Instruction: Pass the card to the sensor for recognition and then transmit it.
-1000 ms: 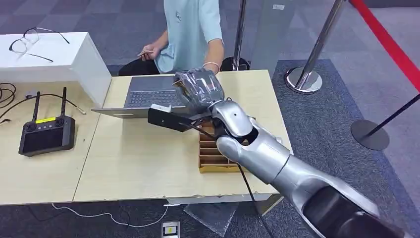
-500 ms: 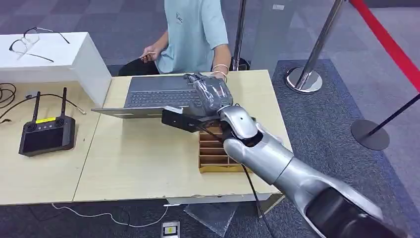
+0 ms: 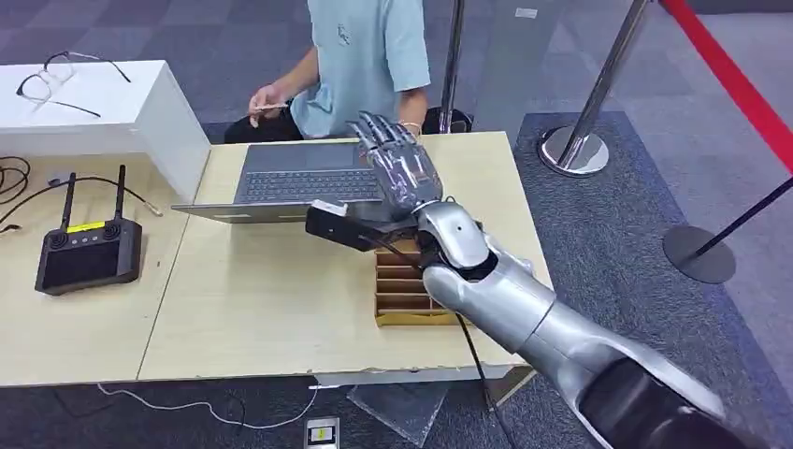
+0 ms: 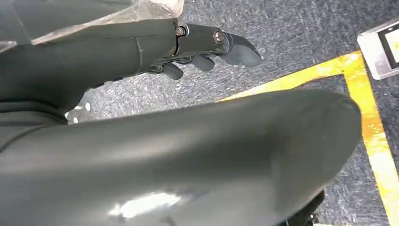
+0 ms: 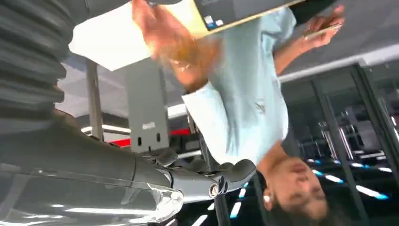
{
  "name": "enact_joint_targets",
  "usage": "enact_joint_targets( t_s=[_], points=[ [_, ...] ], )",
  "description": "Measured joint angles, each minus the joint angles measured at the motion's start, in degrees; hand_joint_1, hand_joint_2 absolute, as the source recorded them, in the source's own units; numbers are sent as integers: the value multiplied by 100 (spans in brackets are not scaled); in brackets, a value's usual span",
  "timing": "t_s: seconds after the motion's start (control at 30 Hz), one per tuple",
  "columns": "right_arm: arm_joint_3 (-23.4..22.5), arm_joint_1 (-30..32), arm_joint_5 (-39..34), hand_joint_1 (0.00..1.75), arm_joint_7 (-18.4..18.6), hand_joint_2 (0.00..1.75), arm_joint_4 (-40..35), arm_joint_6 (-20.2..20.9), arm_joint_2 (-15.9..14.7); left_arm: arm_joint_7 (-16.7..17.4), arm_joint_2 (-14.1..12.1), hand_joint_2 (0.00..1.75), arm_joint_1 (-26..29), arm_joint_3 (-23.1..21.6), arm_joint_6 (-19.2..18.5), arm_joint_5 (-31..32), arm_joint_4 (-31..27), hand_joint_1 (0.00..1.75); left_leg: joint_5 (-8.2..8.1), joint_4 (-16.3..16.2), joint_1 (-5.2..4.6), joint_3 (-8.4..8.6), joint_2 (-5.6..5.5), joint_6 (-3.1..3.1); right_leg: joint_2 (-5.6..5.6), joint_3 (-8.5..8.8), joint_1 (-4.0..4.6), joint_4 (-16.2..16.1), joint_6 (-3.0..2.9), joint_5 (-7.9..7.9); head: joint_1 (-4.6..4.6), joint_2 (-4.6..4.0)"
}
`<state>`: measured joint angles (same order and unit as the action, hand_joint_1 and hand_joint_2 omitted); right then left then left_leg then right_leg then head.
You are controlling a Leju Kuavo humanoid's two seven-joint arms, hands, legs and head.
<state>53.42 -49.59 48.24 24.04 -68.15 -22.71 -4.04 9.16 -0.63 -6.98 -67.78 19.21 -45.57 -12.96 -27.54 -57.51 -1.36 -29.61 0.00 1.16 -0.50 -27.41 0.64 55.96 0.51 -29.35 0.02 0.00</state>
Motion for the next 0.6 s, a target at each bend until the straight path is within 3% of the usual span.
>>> enact_joint_targets(
  t_s=[0.23,0.43,0.6],
  points=[
    [-66,94,297,0,230,175,-505,-127,-41,12,11,0,13,0,-70,-13,0,0,1,0,0,1,0,-1,0,0,0,0,0,0,0,0],
    [-164,309,302,0,354,175,-999,-13,-201,-734,26,0,19,2,-155,-9,0,0,1,-1,0,1,1,-1,0,1,-1,0,0,0,0,0],
    [-219,527,208,0,492,175,-1445,352,-407,-920,15,0,25,11,-162,-52,0,0,1,-3,-1,1,1,-1,0,0,-1,-1,0,0,0,0]
  ],
)
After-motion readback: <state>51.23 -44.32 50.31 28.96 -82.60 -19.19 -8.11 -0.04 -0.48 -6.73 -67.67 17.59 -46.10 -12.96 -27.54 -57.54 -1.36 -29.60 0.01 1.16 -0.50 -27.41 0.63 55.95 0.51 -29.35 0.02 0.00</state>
